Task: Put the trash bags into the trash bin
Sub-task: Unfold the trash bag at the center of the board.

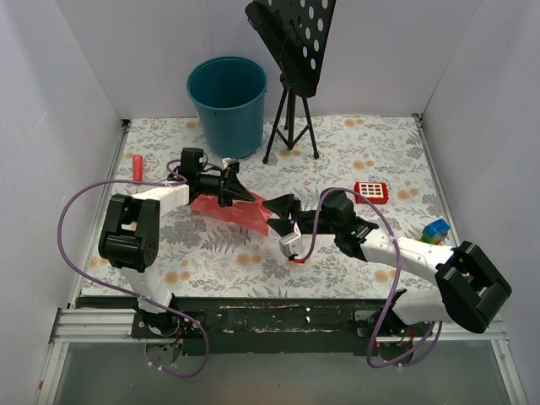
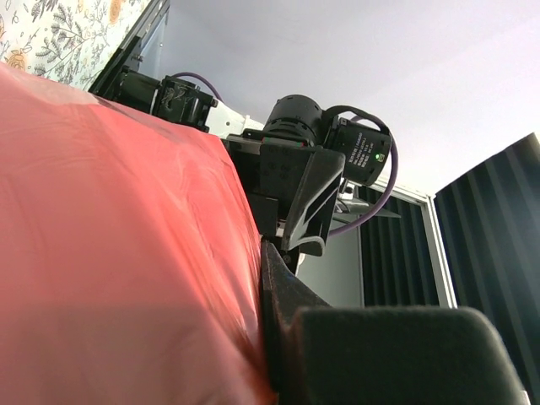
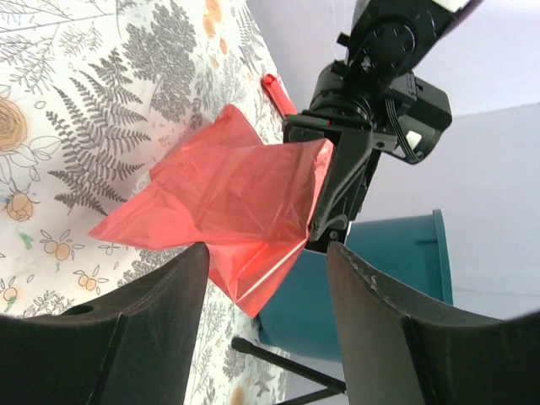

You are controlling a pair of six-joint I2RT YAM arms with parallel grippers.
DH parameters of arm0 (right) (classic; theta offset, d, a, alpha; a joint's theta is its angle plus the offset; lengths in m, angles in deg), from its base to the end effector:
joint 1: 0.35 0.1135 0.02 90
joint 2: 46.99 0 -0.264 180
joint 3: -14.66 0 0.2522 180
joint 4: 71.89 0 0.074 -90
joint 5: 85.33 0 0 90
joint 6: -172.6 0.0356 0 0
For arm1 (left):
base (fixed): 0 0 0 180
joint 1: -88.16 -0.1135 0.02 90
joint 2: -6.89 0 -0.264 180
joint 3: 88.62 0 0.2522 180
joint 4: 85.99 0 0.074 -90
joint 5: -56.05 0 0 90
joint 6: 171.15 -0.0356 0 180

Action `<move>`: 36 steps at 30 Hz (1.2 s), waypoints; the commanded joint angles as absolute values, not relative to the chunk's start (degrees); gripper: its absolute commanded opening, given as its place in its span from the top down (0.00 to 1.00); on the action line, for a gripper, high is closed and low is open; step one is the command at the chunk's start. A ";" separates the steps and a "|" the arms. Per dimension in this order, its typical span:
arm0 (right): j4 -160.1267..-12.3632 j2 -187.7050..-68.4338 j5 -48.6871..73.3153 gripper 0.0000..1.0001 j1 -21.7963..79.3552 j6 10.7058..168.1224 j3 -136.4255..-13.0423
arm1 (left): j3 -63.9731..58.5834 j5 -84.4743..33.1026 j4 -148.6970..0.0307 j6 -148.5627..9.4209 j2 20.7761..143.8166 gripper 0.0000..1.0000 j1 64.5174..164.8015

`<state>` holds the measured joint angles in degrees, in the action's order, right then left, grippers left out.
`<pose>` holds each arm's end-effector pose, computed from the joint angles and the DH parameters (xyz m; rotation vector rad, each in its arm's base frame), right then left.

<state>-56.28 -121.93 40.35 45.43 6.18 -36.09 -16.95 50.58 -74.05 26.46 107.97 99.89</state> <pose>0.1826 0.2175 0.2497 -1.6478 0.3932 0.1356 0.3340 -0.1056 0.1976 0.8064 -1.6827 1.4656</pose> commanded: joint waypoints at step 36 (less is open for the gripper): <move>-74.05 -124.51 35.44 0.99 46.59 43.46 -63.52 | -16.33 48.15 -66.00 12.64 104.71 0.50 88.26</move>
